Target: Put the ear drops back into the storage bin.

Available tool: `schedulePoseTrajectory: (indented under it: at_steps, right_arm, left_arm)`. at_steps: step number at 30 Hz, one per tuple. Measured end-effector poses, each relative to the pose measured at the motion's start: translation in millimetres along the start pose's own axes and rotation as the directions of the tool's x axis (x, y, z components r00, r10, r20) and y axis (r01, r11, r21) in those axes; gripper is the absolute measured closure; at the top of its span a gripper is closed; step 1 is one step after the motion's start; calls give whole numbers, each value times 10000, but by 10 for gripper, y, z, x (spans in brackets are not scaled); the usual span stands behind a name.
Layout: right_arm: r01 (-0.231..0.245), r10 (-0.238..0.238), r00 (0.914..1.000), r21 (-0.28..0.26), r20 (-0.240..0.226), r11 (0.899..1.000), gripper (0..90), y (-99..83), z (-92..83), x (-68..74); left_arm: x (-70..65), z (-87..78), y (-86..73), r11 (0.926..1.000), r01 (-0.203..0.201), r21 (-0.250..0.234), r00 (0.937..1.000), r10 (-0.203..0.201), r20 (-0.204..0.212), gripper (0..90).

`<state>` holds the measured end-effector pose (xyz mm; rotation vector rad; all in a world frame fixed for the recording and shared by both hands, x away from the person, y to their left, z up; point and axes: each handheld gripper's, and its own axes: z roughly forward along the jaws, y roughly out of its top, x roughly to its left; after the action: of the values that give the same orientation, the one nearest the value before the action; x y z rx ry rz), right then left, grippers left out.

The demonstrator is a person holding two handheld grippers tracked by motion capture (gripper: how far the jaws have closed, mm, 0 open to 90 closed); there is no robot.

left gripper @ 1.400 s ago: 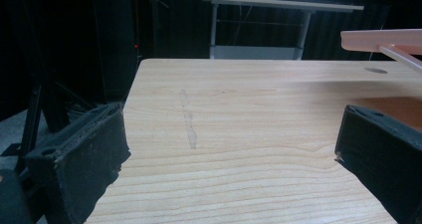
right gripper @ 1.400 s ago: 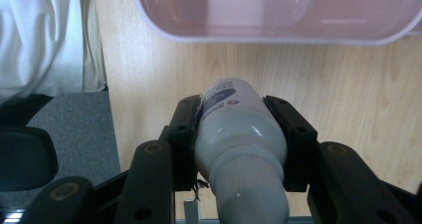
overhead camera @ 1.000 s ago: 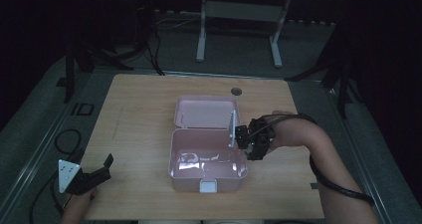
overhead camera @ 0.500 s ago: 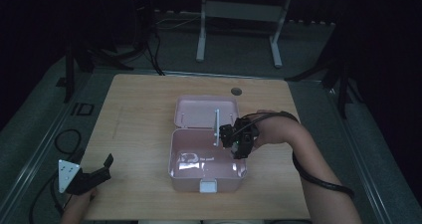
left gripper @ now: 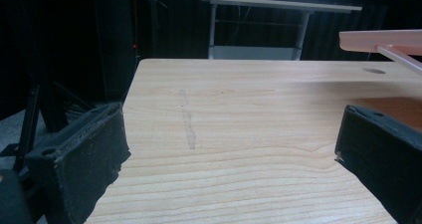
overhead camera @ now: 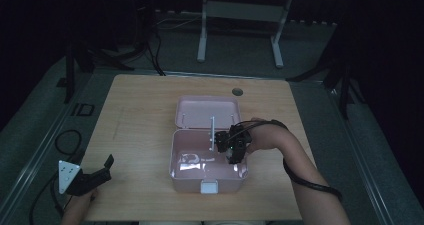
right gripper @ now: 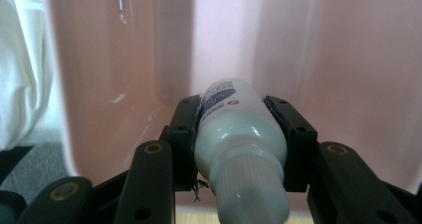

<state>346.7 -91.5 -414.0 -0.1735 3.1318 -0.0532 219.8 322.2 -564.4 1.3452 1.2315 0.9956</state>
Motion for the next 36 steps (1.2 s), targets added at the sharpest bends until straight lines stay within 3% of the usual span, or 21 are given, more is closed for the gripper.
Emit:
schedulePoseTrajectory:
  at_steps: [10, 15, 36]
  right_arm:
    - [159, -148, 9994, 366, -318, 9992, 597, 67, 341, -7]
    - [200, -192, 9994, 307, -290, 9993, 597, 95, 393, 7]
    - [-112, 159, 9992, 1221, -369, 9925, 596, 181, 769, -41]
  left_arm:
    - [0, 0, 0, 10000, 0, 6, 10000, 0, -7, 4]
    - [0, 0, 0, 10000, -3, 8, 10000, 3, -5, 4]
    - [0, 0, 1, 10000, -29, 25, 10000, 29, 8, 4]
